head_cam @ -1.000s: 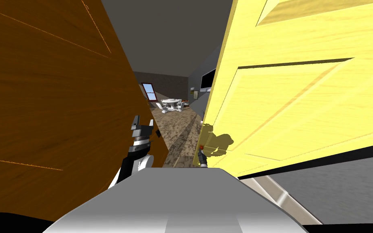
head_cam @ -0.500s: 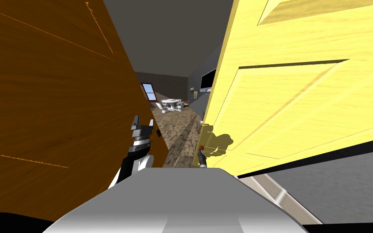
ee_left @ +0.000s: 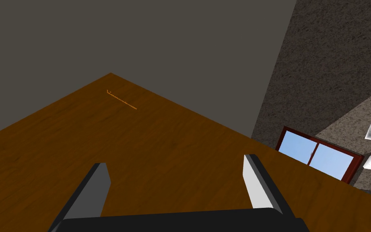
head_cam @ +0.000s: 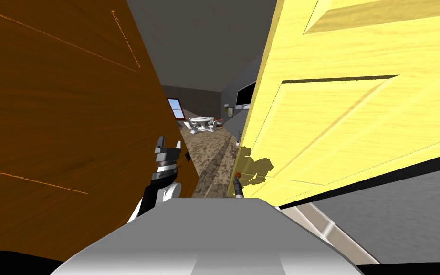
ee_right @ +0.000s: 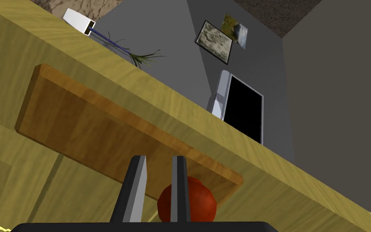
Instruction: Push the door open
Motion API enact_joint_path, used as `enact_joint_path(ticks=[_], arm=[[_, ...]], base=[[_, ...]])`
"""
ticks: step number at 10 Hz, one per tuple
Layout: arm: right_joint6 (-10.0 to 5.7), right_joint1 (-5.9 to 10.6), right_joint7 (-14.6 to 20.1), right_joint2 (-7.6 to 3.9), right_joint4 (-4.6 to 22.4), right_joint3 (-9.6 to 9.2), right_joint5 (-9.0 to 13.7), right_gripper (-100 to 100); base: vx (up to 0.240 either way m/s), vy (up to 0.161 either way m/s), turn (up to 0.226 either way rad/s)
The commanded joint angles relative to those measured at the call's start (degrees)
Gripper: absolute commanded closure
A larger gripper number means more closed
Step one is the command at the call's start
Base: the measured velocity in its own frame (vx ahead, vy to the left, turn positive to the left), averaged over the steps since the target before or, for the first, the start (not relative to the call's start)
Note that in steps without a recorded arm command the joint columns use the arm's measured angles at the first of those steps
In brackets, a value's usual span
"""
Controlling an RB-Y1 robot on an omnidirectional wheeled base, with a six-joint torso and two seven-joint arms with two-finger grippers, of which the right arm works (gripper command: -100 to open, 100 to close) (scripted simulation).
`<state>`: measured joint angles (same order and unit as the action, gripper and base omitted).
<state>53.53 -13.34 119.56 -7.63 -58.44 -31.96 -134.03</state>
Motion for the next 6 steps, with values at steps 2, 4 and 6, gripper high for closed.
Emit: enact_joint_path(ticks=[2, 4, 6], arm=[[1.68, -0.28, 4.2, -0.06, -1.9, -0.25, 0.7, -100], [2.01, -0.63, 6.9, 0.01, -2.3, -0.58, 1.1, -100], [2.34, -0.98, 9.5, 0.09, -2.6, -0.92, 1.4, -100]], base=[[-0.024, 0.010, -0.021], [-0.028, 0.009, -0.016], [-0.023, 0.010, -0.013]])
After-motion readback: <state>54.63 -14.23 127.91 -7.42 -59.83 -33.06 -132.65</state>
